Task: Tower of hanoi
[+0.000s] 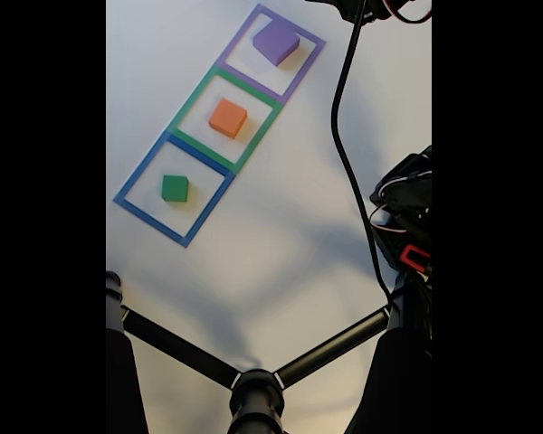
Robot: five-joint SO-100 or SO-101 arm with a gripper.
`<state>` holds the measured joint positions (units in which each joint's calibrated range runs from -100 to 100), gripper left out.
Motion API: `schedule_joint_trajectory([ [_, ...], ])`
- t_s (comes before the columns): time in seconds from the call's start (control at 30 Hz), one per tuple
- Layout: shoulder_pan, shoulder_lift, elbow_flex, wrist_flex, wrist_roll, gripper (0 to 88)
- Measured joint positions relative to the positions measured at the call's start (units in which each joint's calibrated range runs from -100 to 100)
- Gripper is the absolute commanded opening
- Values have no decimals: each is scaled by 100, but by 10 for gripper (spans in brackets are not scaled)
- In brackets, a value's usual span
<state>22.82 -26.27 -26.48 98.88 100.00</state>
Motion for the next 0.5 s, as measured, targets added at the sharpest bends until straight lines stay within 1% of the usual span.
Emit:
schedule_joint_trajectory([
  [0.3,629,-748,774,0,0,1],
  [0.5,889,-773,1255,-16,0,0],
])
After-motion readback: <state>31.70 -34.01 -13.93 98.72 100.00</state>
